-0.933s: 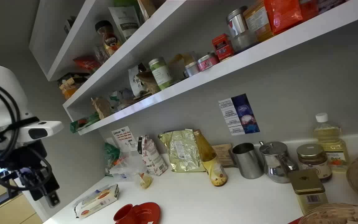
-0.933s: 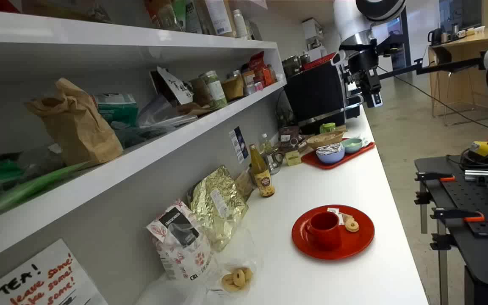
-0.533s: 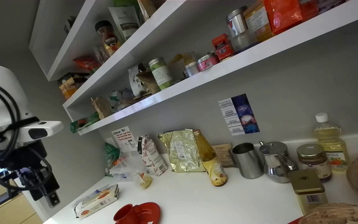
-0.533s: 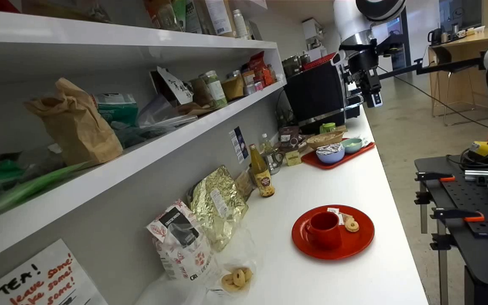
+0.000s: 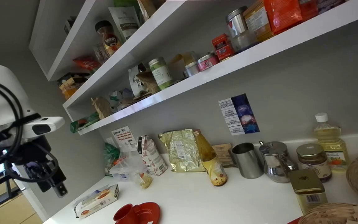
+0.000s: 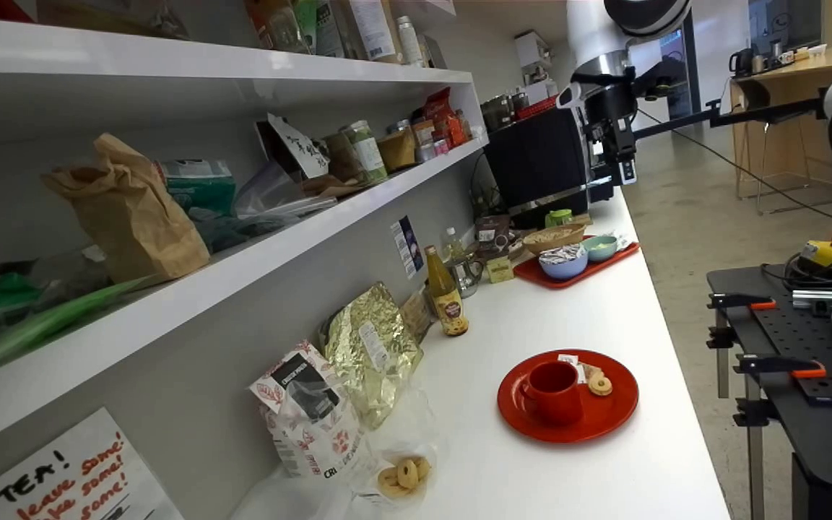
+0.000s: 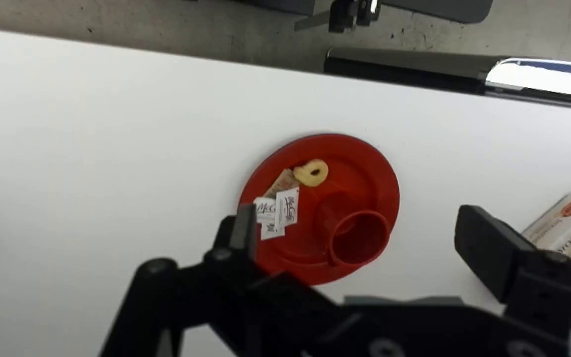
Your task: Remove the cup from the plate
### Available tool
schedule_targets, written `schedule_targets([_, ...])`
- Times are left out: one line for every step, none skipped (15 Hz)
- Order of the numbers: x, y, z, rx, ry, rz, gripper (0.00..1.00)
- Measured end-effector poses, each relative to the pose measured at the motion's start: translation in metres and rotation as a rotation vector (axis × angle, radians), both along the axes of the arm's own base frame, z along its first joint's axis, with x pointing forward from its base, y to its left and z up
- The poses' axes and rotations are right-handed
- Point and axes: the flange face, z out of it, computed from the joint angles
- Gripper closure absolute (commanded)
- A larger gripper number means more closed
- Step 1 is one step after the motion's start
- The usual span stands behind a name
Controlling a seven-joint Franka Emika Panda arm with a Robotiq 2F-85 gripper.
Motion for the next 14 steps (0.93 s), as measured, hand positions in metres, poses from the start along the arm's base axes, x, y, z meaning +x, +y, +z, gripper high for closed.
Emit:
schedule_targets([0.007, 0.009, 0.001, 0.002, -0.029, 0.003, 0.00])
schedule_targets([0.015, 0.020, 0.001, 0.001, -0.056, 0.006, 0.00])
schedule_targets([0.024, 0.033, 0.000, -0.005, -0.081, 0.008, 0.00])
schedule_targets([0.033, 0.047, -0.001, -0.019, -0.104, 0.004, 0.00])
schedule_targets([0.043, 0.062, -0.004, -0.039, -0.127, -0.003, 0.00])
schedule_targets([0.053, 0.077, -0.007, -0.057, -0.145, -0.012, 0.00])
schedule_targets([0.064, 0.094, -0.013, -0.075, -0.161, -0.024, 0.00])
schedule_targets([0.073, 0.109, -0.020, -0.093, -0.172, -0.035, 0.00])
schedule_targets([0.083, 0.125, -0.029, -0.113, -0.174, -0.044, 0.00])
schedule_targets([0.092, 0.141, -0.038, -0.133, -0.166, -0.049, 0.00])
schedule_targets([0.099, 0.157, -0.050, -0.155, -0.148, -0.052, 0.00])
schedule_targets([0.106, 0.173, -0.061, -0.175, -0.128, -0.054, 0.00])
schedule_targets([0.112, 0.188, -0.072, -0.193, -0.108, -0.055, 0.00])
schedule_targets([0.117, 0.202, -0.083, -0.206, -0.088, -0.055, 0.00])
